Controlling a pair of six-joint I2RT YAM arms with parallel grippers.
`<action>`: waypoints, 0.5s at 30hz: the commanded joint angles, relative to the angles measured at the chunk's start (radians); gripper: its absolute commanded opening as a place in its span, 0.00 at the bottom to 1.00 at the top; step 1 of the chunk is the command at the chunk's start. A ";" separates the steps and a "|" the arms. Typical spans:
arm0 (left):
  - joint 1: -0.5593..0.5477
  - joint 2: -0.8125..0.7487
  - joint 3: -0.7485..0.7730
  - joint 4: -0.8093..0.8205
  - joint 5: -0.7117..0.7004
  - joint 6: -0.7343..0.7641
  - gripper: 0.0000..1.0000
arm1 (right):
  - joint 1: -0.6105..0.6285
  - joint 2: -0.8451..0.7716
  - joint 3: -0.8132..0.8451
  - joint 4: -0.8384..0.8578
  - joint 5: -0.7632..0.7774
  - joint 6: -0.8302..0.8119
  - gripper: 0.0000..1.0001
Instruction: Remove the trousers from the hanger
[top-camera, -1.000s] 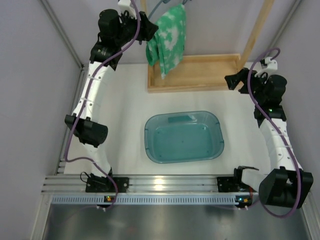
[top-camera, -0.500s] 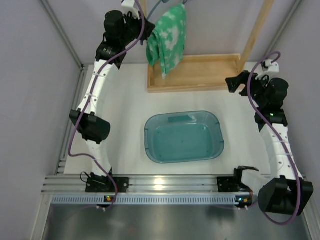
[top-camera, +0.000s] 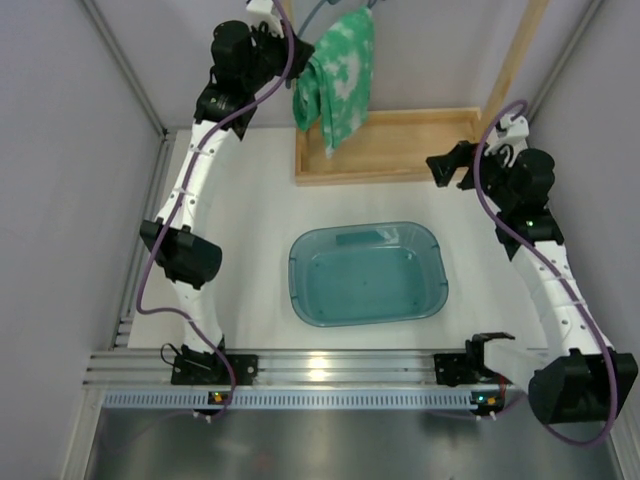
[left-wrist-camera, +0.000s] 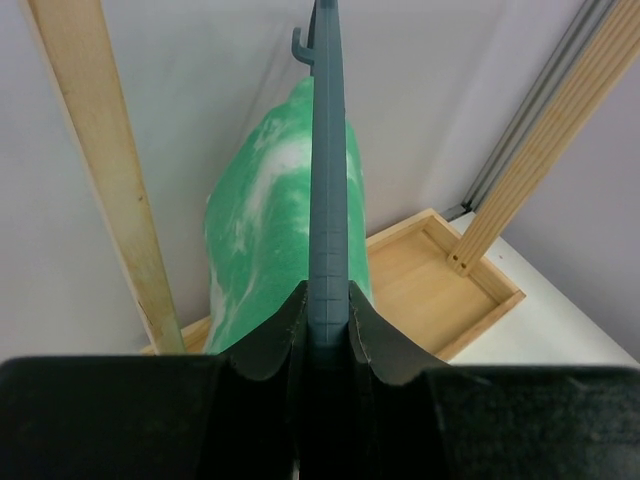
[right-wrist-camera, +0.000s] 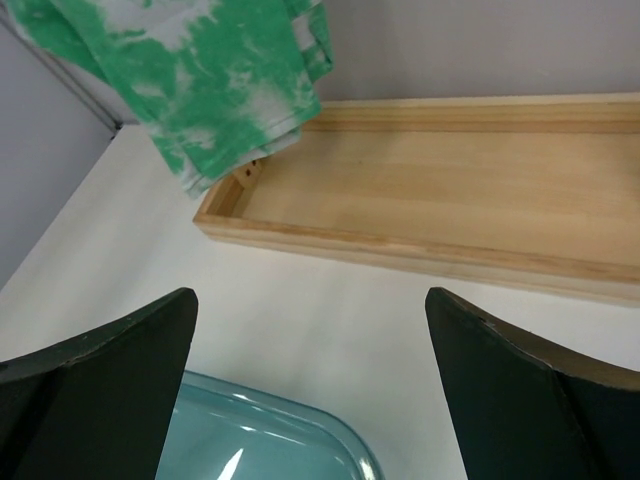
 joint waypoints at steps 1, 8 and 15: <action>-0.006 -0.084 0.023 0.205 -0.099 -0.020 0.00 | 0.091 0.046 0.114 0.006 0.050 -0.081 0.99; -0.023 -0.105 0.026 0.240 -0.142 -0.007 0.00 | 0.126 0.039 0.153 -0.020 0.119 -0.103 0.99; -0.049 -0.137 -0.018 0.337 -0.192 0.009 0.00 | 0.128 0.020 0.150 -0.043 0.140 -0.098 0.99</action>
